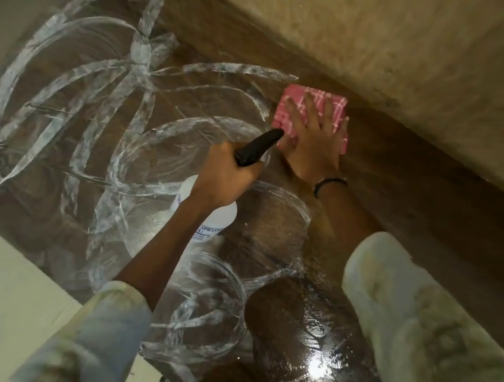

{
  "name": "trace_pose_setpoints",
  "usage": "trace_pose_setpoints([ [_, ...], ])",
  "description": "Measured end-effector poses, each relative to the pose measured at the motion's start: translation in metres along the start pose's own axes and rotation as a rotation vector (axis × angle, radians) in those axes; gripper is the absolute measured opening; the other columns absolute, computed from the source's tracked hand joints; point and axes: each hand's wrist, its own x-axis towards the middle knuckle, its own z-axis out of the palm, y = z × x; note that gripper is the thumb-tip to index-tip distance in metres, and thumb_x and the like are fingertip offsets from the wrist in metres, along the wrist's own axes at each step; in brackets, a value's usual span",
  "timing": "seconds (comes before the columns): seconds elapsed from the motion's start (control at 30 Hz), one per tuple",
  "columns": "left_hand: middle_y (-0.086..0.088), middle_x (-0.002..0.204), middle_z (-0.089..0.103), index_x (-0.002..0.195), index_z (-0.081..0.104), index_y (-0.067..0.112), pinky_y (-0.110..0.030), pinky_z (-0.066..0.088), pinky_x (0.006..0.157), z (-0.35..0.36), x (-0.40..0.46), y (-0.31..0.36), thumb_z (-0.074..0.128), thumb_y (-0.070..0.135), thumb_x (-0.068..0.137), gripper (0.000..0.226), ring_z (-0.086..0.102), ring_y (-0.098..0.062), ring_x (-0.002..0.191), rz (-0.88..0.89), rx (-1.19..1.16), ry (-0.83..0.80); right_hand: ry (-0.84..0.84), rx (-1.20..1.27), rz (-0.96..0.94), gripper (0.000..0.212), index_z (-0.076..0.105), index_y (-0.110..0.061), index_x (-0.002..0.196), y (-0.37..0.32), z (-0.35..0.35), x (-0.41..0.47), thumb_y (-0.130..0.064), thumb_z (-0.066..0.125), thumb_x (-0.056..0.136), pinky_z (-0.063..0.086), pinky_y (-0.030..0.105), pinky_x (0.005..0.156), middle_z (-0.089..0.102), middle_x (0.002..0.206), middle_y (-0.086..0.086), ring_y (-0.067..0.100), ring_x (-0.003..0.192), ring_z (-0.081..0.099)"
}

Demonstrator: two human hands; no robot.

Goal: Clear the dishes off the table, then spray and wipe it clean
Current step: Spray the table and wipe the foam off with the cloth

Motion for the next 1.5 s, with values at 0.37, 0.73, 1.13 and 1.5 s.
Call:
trace_pose_setpoints([
  [0.37,-0.013,0.055,0.054,0.072,0.062,0.012,-0.023,0.034,0.046,0.006,-0.044,-0.018,0.063,0.010,0.083,0.011,0.045,-0.011,0.042,-0.014,0.102,-0.201,-0.020,-0.009,0.098,0.065,0.013,-0.040,0.149,0.067,-0.003,-0.086,-0.054,0.041,0.092,-0.001,0.062,0.113,0.006,0.160,-0.003,0.031,0.147,-0.001],
  [0.73,0.003,0.051,0.052,0.088,0.068,0.012,-0.015,0.030,0.039,0.039,-0.102,-0.052,0.063,0.015,0.082,0.008,0.044,-0.006,0.037,-0.068,0.212,-0.253,-0.046,-0.016,0.163,0.068,0.007,-0.040,0.149,0.080,-0.001,-0.135,-0.053,0.042,0.093,-0.003,0.061,0.112,-0.001,0.161,-0.004,0.029,0.147,-0.008],
  [1.13,-0.008,0.053,0.052,0.080,0.066,0.004,-0.030,0.035,0.049,0.019,-0.096,-0.060,0.063,0.012,0.082,0.009,0.043,-0.021,0.043,-0.079,0.162,-0.075,-0.062,0.010,0.021,0.063,0.011,-0.036,0.150,0.030,0.006,-0.118,-0.048,0.039,0.095,-0.006,0.065,0.110,0.002,0.161,0.001,0.036,0.146,-0.006],
  [1.5,-0.004,0.049,0.038,0.057,0.049,0.018,-0.026,0.027,0.047,0.019,-0.117,-0.061,0.060,0.009,0.084,0.031,0.032,-0.019,0.044,-0.143,0.042,-0.039,-0.126,-0.191,-0.431,0.067,0.018,-0.037,0.148,0.049,0.022,-0.179,-0.063,0.027,0.087,0.006,0.063,0.114,0.016,0.158,0.001,0.031,0.146,0.008],
])
